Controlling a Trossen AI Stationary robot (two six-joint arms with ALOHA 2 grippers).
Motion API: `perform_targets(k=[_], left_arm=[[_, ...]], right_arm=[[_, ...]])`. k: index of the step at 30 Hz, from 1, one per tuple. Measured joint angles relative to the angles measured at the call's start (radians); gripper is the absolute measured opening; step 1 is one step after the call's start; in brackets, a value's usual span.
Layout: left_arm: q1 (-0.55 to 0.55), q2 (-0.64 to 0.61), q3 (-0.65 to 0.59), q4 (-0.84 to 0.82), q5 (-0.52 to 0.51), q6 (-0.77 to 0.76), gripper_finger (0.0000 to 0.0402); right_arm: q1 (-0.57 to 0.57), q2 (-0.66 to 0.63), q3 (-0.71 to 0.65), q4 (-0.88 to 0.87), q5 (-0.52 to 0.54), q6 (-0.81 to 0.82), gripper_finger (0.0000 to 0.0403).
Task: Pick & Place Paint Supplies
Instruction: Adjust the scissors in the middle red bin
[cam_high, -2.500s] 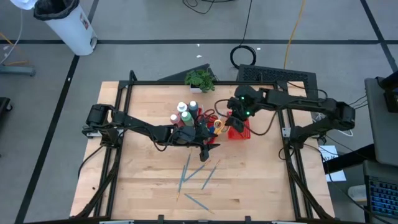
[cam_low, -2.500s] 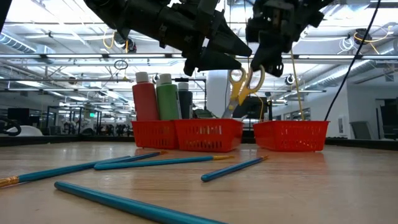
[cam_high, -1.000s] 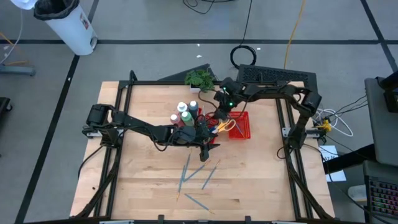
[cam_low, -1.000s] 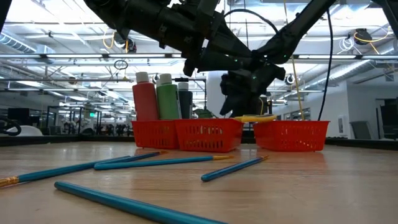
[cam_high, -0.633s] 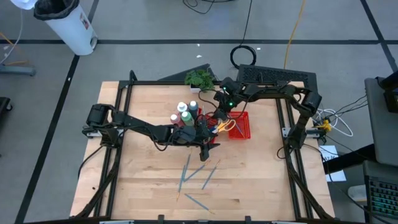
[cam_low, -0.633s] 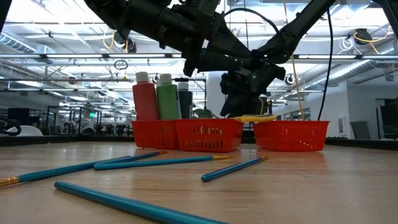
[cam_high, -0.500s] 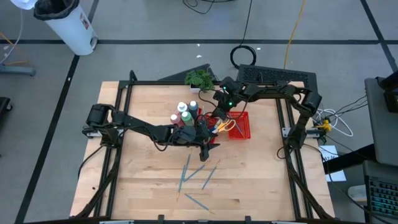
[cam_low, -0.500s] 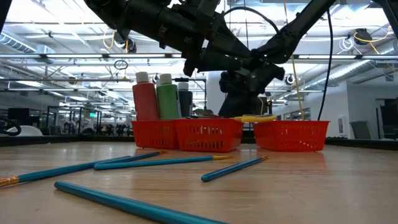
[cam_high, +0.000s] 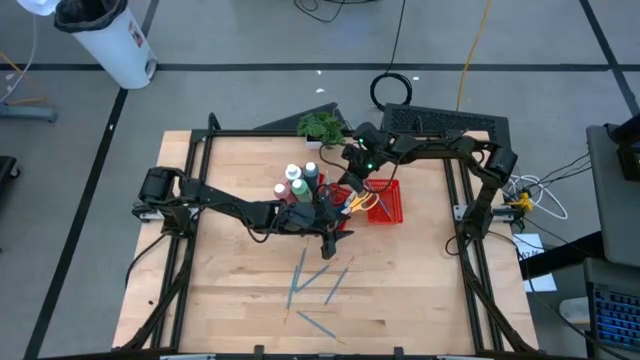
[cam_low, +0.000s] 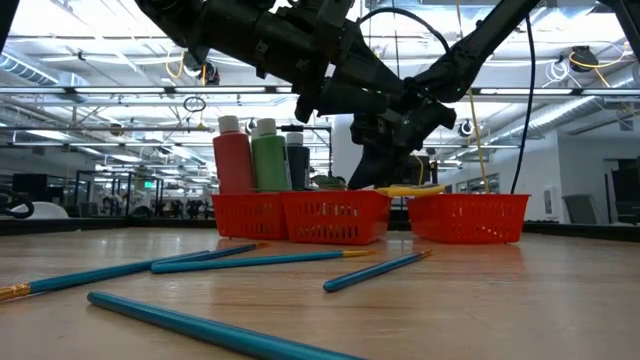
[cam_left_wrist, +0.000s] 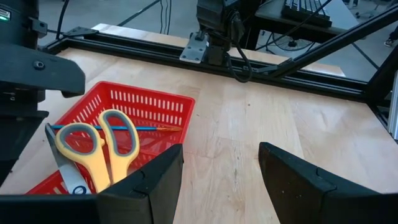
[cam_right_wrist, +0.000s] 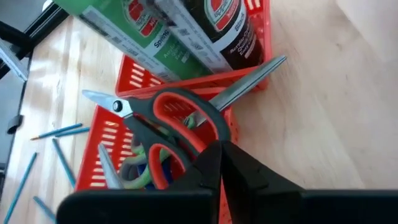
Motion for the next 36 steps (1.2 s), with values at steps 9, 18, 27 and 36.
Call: perform_targets(k=[9, 18, 27, 36], left_arm=[[0.000, 0.000, 0.000, 0.000, 0.000, 0.000, 0.0218], [-0.022, -0.046, -0.001, 0.012, 0.024, -0.004, 0.0218], [-0.042, -0.095, 0.000, 0.013, 0.026, 0.045, 0.0218], [-0.042, -0.094, -0.001, 0.000, 0.026, 0.041, 0.0218]], right_arm=[[0.035, 0.000, 0.000, 0.064, 0.101, -0.090, 0.0092], [0.178, 0.000, 0.000, 0.067, 0.460, -0.339, 0.0205], [0.173, 0.013, 0.001, 0.037, 0.490, -0.353, 0.0166], [0.173, 0.014, 0.001, 0.038, 0.490, -0.368, 0.0102]])
